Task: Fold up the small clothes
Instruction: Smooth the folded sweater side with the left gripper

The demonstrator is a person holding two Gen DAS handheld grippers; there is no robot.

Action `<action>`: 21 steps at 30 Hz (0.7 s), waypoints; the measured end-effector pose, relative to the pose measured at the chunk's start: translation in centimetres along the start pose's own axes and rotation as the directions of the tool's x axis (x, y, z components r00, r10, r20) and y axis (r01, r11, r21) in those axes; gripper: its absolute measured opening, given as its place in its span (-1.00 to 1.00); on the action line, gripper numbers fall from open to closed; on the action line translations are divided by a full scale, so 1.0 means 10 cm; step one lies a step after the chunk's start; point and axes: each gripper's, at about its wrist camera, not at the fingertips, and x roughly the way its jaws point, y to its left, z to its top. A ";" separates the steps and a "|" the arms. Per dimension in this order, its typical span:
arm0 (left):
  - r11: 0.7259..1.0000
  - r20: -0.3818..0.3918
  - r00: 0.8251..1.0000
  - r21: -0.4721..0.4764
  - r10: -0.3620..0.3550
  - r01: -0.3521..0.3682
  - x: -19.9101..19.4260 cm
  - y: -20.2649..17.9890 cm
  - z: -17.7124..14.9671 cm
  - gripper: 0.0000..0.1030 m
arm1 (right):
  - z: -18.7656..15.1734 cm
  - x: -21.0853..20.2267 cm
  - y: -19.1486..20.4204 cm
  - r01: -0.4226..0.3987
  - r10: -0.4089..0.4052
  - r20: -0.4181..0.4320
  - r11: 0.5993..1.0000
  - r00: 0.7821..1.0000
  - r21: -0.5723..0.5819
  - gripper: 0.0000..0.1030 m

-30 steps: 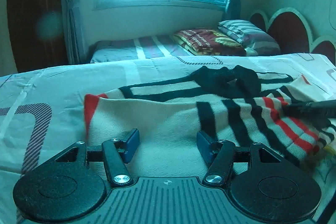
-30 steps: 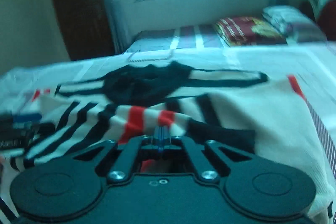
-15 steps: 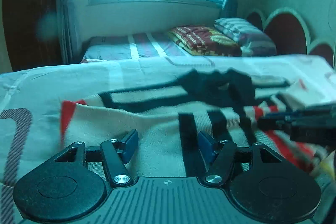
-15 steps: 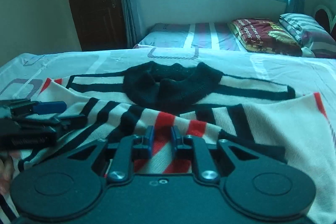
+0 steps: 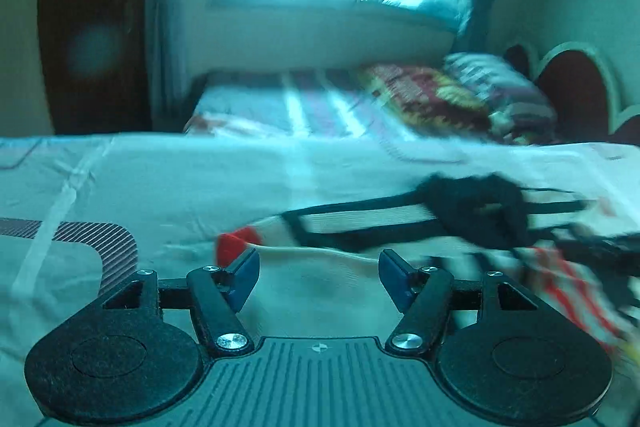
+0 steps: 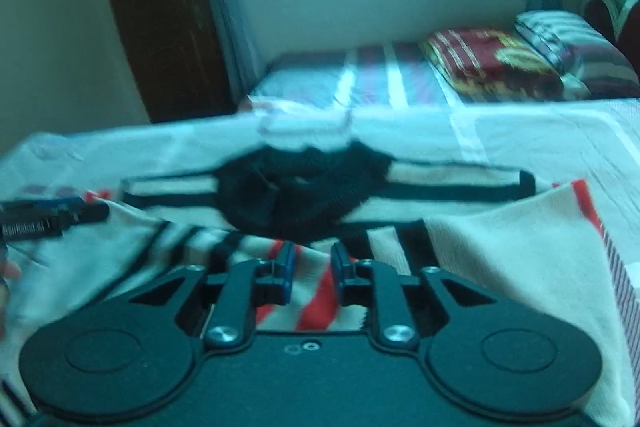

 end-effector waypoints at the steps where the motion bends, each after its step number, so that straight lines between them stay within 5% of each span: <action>1: 1.000 0.004 1.000 0.010 -0.012 0.012 -0.11 -0.09 -0.05 0.28 | -0.03 -0.09 0.04 -0.022 0.022 -0.003 1.000 1.000 -0.013 -0.59; 5: 0.996 -0.032 0.999 0.081 -0.033 0.035 -0.32 -0.44 -0.41 0.28 | -0.30 -0.25 0.30 -0.094 0.087 -0.062 0.989 0.994 -0.113 -0.63; 7: 0.995 -0.019 1.000 0.101 -0.009 0.011 -0.26 -0.49 -0.62 0.36 | -0.47 -0.13 0.39 -0.047 0.031 -0.084 0.980 0.996 -0.192 -0.61; 11: 0.998 -0.044 0.999 0.055 -0.002 0.004 -0.34 -0.39 -0.53 0.36 | -0.39 -0.22 0.37 -0.033 0.022 -0.091 0.992 0.996 -0.120 -0.62; 16: 0.999 0.013 1.000 0.035 -0.021 0.021 -0.64 -0.50 -0.51 0.36 | -0.47 -0.56 0.23 0.030 -0.031 0.000 0.992 1.000 -0.120 -0.61; 19: 0.992 -0.052 0.998 0.126 0.023 -0.016 -0.45 -0.64 -0.62 0.37 | -0.54 -0.41 0.05 0.125 -0.132 -0.057 0.985 0.990 -0.116 -0.65; 21: 0.998 -0.033 0.999 0.066 0.003 -0.001 -0.41 -0.54 -0.71 0.54 | -0.56 -0.42 -0.08 0.100 -0.103 -0.042 0.993 0.994 -0.066 -0.67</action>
